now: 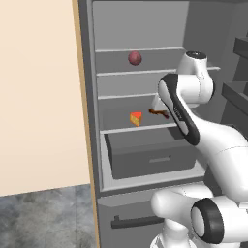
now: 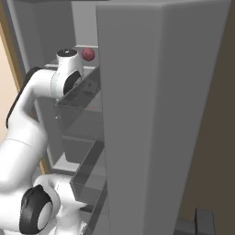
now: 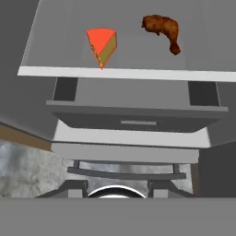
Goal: Take the cheese, chicken drumstick, and onion from the fridge and place them on the plate on the dining counter to create an appetizer plate.
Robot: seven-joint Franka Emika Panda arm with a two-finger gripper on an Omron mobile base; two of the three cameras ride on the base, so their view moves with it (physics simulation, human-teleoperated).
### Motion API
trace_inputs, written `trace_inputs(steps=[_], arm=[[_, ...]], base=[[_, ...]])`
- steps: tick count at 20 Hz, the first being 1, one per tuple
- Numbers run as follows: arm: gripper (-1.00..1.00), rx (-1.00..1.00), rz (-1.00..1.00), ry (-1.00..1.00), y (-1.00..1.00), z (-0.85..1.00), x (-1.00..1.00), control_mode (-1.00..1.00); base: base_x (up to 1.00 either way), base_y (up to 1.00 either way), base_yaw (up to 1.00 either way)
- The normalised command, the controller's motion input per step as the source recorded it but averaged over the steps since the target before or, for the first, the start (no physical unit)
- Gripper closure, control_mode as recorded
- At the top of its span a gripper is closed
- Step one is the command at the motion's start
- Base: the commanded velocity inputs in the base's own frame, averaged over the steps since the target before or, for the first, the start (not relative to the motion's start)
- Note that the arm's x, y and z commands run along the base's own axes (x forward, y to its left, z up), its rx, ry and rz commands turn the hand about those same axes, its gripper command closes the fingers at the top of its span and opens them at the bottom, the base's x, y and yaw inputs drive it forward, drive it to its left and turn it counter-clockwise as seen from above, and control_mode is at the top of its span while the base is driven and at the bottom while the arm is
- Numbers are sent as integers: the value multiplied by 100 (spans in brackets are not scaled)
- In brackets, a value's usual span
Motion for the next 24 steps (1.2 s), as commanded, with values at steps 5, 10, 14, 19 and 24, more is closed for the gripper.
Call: trace_inputs(steps=[5, 10, 14, 19, 24], arm=[[-100, -7, 0, 0, 35, -23, 0, -100], [-100, -8, 0, 0, 53, -58, 3, -100], [-100, -3, 0, -1, 21, -48, 16, -100], [-100, 0, 0, -1, 2, -25, 45, -100], [-100, 0, 0, 0, 0, -7, 70, -100]], base=[[0, 0, 0], [0, 0, 0], [0, 0, 0], [0, 0, 0], [0, 0, 0]])
